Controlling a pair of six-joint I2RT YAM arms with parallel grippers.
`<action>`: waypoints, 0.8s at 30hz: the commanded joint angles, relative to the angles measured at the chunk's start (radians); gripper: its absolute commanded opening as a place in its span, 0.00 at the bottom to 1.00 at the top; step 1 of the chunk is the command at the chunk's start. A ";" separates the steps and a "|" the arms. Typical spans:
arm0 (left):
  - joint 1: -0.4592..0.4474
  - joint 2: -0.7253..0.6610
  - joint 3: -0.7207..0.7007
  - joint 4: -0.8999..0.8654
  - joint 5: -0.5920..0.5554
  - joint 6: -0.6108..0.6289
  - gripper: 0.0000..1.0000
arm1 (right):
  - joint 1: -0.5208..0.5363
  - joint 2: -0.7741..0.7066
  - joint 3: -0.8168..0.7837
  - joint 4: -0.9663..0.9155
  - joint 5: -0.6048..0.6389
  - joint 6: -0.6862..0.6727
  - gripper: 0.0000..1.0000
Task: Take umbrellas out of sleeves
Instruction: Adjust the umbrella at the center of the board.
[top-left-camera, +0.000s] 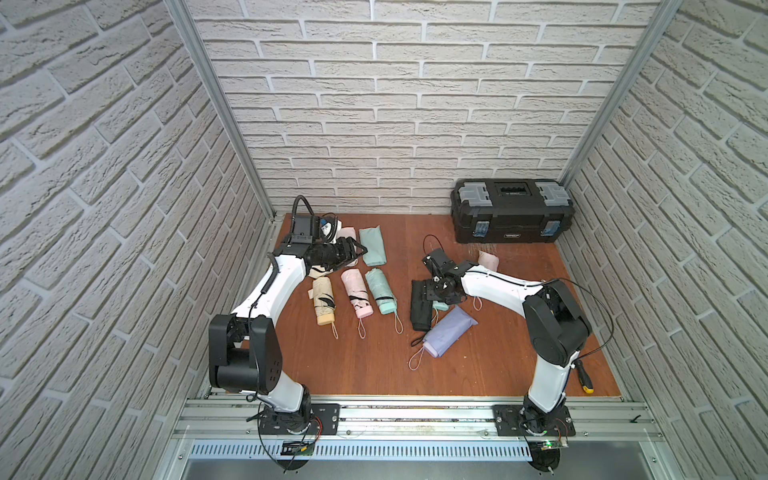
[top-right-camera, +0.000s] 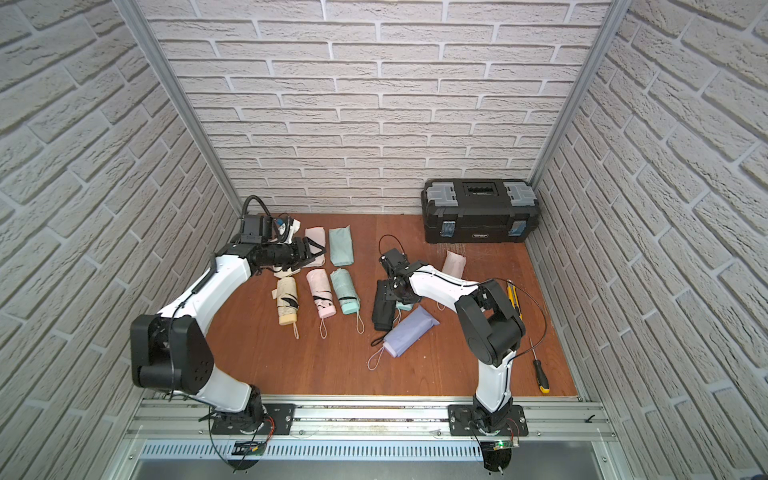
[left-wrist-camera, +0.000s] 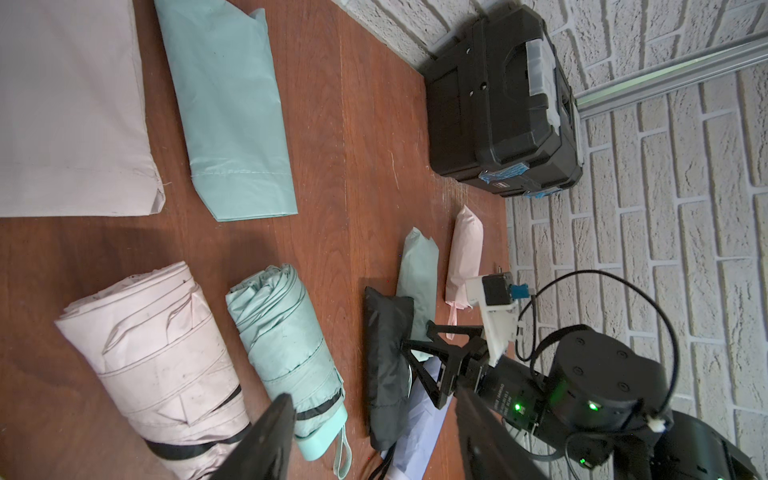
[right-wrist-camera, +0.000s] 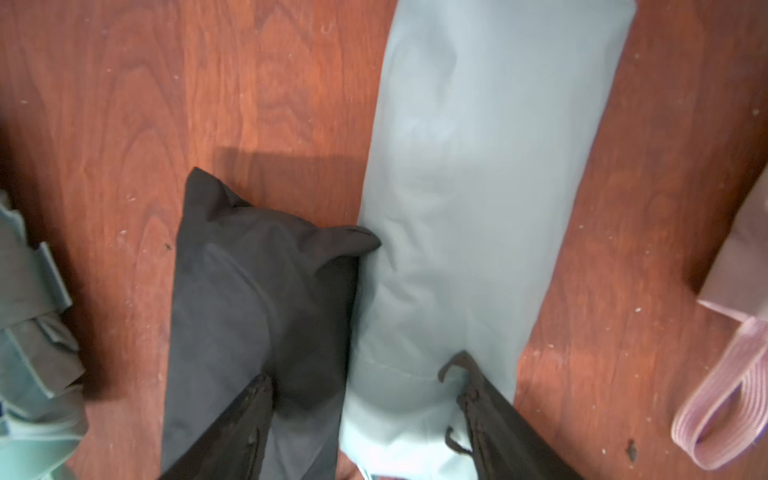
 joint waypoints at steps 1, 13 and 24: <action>-0.006 -0.007 -0.011 0.024 0.012 0.013 0.64 | -0.016 0.044 0.021 -0.060 0.112 -0.006 0.72; -0.009 0.001 -0.007 0.020 0.011 0.016 0.64 | -0.105 -0.025 -0.062 -0.083 0.147 0.009 0.69; -0.067 0.055 0.033 -0.062 -0.070 0.088 0.64 | -0.131 -0.153 -0.108 -0.083 0.127 -0.010 0.68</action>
